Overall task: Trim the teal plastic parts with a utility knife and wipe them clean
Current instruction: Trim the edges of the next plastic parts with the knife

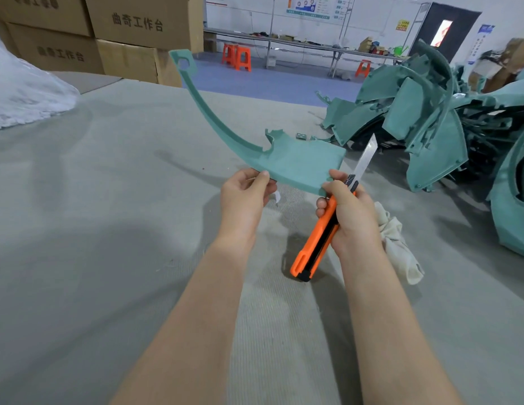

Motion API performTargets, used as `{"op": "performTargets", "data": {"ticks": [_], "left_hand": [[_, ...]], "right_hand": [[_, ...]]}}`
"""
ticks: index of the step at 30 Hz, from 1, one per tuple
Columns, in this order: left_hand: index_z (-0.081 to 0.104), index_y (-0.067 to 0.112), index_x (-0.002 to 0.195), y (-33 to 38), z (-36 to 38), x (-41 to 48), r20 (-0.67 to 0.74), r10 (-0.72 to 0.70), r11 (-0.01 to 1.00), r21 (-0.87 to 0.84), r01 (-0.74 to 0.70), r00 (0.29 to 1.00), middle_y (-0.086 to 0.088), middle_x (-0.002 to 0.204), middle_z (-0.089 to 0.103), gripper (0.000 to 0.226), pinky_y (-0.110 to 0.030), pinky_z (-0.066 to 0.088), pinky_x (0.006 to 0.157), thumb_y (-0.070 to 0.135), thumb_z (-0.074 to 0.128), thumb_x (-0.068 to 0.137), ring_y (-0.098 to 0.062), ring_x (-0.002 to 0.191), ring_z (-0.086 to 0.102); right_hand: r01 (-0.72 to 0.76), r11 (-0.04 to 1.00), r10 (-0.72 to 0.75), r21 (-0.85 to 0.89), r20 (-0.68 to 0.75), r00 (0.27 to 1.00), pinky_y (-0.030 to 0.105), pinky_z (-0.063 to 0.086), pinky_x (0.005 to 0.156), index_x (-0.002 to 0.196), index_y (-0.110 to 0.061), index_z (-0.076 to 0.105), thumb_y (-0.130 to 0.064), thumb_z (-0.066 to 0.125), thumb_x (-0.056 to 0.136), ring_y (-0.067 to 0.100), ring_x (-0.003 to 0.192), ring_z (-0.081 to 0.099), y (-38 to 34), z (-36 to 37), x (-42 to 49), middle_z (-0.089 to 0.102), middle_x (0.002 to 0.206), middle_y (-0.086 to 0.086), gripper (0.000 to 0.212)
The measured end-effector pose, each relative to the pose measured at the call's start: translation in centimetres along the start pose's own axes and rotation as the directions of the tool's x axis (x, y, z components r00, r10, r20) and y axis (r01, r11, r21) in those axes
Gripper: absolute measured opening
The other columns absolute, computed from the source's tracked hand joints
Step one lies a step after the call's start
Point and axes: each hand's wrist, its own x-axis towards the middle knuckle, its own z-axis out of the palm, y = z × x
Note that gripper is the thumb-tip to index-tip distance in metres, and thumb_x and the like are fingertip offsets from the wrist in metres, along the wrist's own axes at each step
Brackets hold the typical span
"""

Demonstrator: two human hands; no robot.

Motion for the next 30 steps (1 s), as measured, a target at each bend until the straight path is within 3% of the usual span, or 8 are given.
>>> {"op": "performTargets", "data": {"ticks": [7, 11, 19, 26, 30], "left_hand": [[0.062, 0.017, 0.076, -0.69, 0.21, 0.19, 0.042, -0.015, 0.986, 0.169, 0.007, 0.999, 0.009, 0.066, 0.063, 0.021, -0.008, 0.041, 0.051, 0.016, 0.055, 0.096, 0.009, 0.05, 0.056], [0.062, 0.017, 0.075, -0.61, 0.28, 0.12, 0.053, 0.0, 0.968, 0.25, -0.013, 0.999, 0.008, 0.071, 0.063, 0.024, -0.008, 0.041, 0.055, 0.014, 0.052, 0.096, 0.01, 0.052, 0.055], [0.063, 0.016, 0.08, -0.56, 0.3, -0.15, 0.055, -0.004, 0.967, 0.255, -0.01, 0.998, 0.006, 0.068, 0.065, 0.015, -0.004, 0.04, 0.05, 0.014, 0.056, 0.093, 0.01, 0.048, 0.054], [0.064, 0.017, 0.074, -0.51, 0.03, 0.0, 0.021, -0.009, 0.975, 0.224, 0.004, 1.0, 0.01, 0.062, 0.063, 0.017, -0.018, 0.041, 0.062, 0.013, 0.057, 0.09, 0.007, 0.048, 0.053], [0.061, 0.013, 0.062, -0.35, -0.04, -0.01, 0.008, 0.015, 0.967, 0.255, -0.016, 1.0, 0.013, 0.047, 0.057, 0.025, -0.011, 0.038, 0.051, 0.01, 0.056, 0.087, 0.006, 0.043, 0.048]], "right_hand": [[0.045, 0.999, -0.045, -0.021, -0.013, 0.999, 0.021, 0.042, 0.042, 0.093, -0.017, 0.059, 0.005, 0.052, 0.09, 0.009, 0.04, 0.048, 0.0, 0.1, -0.16, 0.049, 0.062, 0.001, 0.023], [0.056, 0.998, -0.057, -0.041, -0.019, 0.998, 0.02, 0.043, 0.043, 0.093, -0.017, 0.059, 0.004, 0.051, 0.09, 0.009, 0.04, 0.048, -0.05, 0.2, -0.32, 0.049, 0.066, 0.002, 0.023], [0.068, 0.997, -0.069, -0.043, -0.023, 0.997, 0.02, 0.044, 0.044, 0.094, -0.018, 0.06, 0.004, 0.052, 0.09, 0.009, 0.041, 0.049, -0.13, 0.19, -0.44, 0.049, 0.066, 0.001, 0.023], [0.109, 0.991, -0.11, -0.082, -0.002, 0.994, 0.022, 0.044, 0.044, 0.095, -0.018, 0.061, 0.004, 0.052, 0.089, 0.01, 0.042, 0.049, -0.09, 0.23, -0.48, 0.05, 0.063, 0.001, 0.025], [0.137, 0.986, -0.137, -0.099, 0.013, 0.991, 0.022, 0.043, 0.044, 0.095, -0.019, 0.061, 0.003, 0.052, 0.089, 0.011, 0.042, 0.049, -0.02, 0.33, -0.56, 0.049, 0.063, 0.001, 0.025]]}}
